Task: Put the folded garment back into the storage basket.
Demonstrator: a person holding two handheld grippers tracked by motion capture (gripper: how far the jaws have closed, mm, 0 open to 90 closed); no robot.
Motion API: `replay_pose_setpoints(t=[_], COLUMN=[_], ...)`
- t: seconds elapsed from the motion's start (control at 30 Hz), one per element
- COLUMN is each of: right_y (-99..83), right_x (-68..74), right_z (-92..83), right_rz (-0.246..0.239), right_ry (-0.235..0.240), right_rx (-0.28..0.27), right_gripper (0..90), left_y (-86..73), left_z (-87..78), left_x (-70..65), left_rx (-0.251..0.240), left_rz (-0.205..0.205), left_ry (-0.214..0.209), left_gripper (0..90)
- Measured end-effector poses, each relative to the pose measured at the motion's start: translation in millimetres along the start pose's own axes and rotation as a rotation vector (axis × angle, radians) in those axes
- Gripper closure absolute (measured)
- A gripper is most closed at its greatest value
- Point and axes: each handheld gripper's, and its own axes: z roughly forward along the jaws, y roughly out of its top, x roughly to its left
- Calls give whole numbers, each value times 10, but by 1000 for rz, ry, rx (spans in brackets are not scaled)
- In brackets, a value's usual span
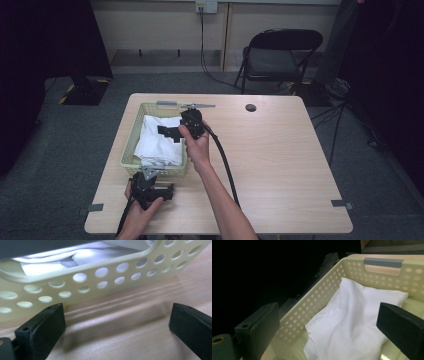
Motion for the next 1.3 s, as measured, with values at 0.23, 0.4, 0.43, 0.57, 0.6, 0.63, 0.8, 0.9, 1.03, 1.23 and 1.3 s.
replay_pose_setpoints(t=[0.23,0.4,0.43,0.57,0.6,0.63,0.8,0.9,1.03,1.23,1.3], right_y=[-33,-37,-39,-55,-62,-70,-112,-123,-132,-131,-138], right_x=[-26,-83,-95,-150,-163,-177,-212,-213,-218,-317,-344], right_z=[-183,-336,-367,-489,-513,-535,-630,-710,-833,-1034,-1096], right_rz=[-18,-20,-19,-16,-12,-10,-14,-18,-33,1,-1], right_ry=[-10,-26,-28,-42,-48,-48,-62,-71,-87,-89,-103], right_rx=[-16,-32,-35,-51,-55,-57,-75,-99,-113,-146,-154], right_gripper=[38,38,38,38,38,38,40,40,40,41,40], left_y=[2,2,2,2,2,2,2,2,1,1,2], left_z=[1,2,1,1,2,2,2,1,2,2,1], left_x=[4,3,4,5,4,4,3,4,4,4,4], left_rx=[1,0,2,1,0,1,1,1,0,0,1], left_rz=[4,2,4,4,3,3,2,3,3,3,4], left_ry=[-3,-4,-4,-3,-4,-4,-4,-4,-4,-4,-4], left_gripper=[0,0,0,0,0,0,0,0,0,0,0])
